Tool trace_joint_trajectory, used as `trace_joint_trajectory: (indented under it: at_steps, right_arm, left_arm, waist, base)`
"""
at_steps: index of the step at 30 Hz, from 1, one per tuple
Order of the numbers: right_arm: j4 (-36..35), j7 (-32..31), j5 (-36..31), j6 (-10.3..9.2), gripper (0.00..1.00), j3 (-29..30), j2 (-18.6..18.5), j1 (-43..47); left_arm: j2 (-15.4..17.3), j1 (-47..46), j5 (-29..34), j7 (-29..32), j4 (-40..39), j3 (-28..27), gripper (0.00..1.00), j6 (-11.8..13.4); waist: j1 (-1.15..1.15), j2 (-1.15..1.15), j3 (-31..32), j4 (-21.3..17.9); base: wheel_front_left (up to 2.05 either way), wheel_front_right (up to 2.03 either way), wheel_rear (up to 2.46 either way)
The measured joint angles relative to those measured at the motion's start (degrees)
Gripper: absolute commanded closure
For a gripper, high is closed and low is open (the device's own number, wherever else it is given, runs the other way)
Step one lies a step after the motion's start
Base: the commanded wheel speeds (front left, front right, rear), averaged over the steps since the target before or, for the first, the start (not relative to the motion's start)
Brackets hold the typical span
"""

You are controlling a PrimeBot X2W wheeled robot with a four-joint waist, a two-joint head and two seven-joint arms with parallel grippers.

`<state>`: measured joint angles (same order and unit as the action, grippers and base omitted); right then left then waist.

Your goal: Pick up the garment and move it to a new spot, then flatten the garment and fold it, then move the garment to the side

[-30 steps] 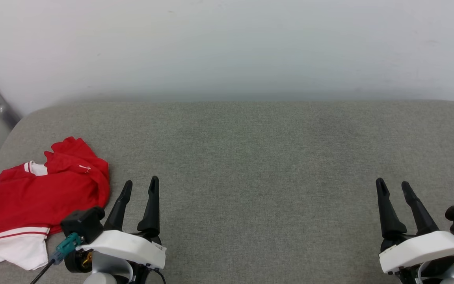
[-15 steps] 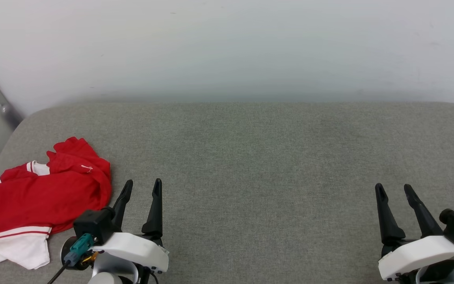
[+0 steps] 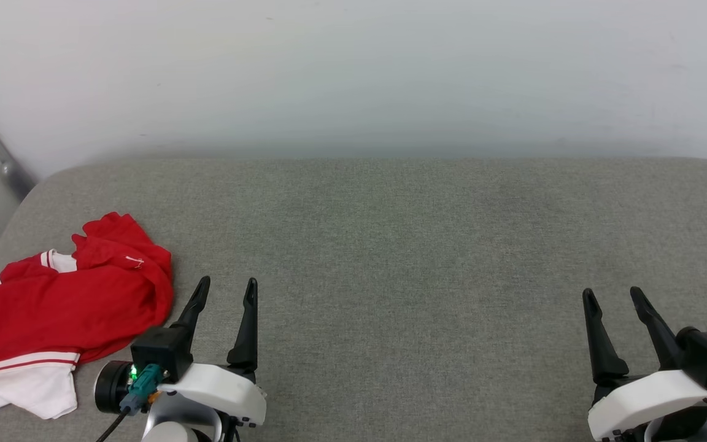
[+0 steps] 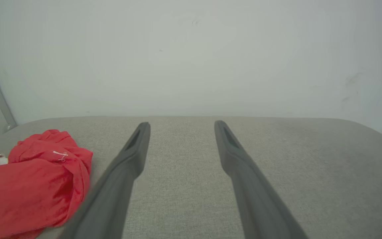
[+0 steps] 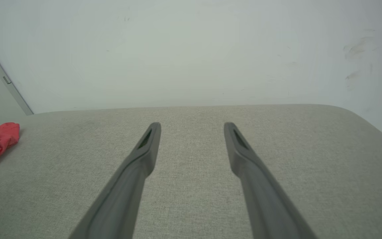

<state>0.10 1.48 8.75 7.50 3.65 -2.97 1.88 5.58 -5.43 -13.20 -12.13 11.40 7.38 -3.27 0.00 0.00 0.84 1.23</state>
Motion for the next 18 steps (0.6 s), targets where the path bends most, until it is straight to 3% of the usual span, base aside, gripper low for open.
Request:
trace_joint_trajectory:
  at_steps: [18]
  right_arm:
    - [-1.26, 0.88, -5.63, 0.00, 0.00, 0.25, 0.00, 0.77]
  left_arm:
    - [-0.58, -0.77, 5.52, -2.01, 2.43, -0.22, 0.00, -0.25]
  waist:
    - [0.00, 0.00, 0.04, -0.15]
  base:
    - [0.00, 0.00, 0.00]
